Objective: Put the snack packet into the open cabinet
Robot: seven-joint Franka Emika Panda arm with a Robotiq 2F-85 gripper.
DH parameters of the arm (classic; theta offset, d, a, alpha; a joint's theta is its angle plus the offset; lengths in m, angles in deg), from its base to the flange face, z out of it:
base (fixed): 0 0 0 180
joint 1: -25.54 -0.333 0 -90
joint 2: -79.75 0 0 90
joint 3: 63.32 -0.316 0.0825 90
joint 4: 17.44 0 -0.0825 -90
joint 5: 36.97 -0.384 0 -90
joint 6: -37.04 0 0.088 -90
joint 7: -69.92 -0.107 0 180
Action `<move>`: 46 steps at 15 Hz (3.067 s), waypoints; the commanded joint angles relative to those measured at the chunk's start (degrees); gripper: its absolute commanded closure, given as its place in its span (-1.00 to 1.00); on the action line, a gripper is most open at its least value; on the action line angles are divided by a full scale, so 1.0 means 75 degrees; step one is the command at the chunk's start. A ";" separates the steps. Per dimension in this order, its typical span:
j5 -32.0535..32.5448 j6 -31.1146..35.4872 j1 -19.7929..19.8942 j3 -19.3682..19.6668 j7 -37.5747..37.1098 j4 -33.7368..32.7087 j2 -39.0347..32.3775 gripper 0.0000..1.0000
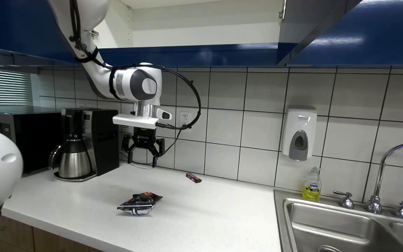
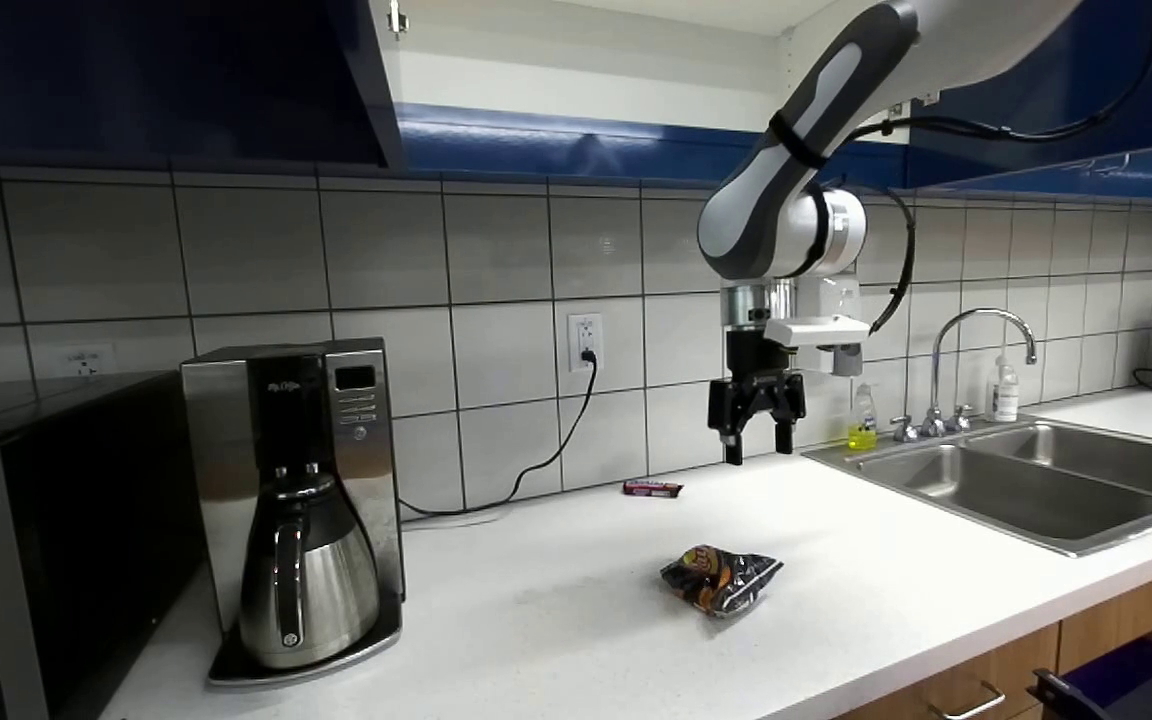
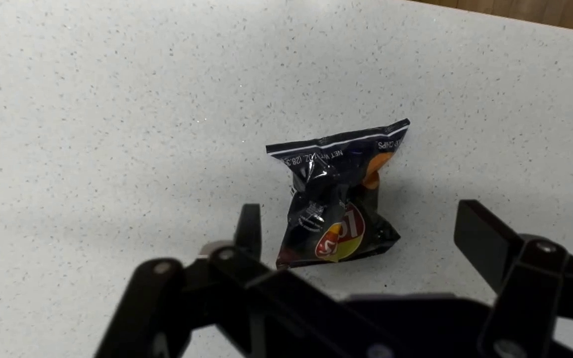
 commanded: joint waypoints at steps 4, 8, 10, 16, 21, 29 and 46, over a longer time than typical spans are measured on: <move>0.0106 0.0587 0.0100 -0.0128 -0.0010 -0.0309 -0.1059 -1.00; 0.0184 0.0585 0.0124 -0.0129 -0.0066 -0.0511 -0.1516 -1.00; 0.0218 0.0617 0.0121 -0.0141 -0.0058 -0.0574 -0.1691 -1.00; 0.0262 0.0821 0.0067 -0.0276 -0.0034 -0.0768 -0.2235 -1.00; 0.0308 0.0910 0.0021 -0.0399 -0.0134 -0.0981 -0.2566 -1.00; 0.0162 0.0777 -0.0008 -0.0549 -0.0262 -0.1551 -0.3176 -1.00; 0.0311 0.0801 -0.0196 -0.0480 -0.1137 -0.2134 -0.3814 -1.00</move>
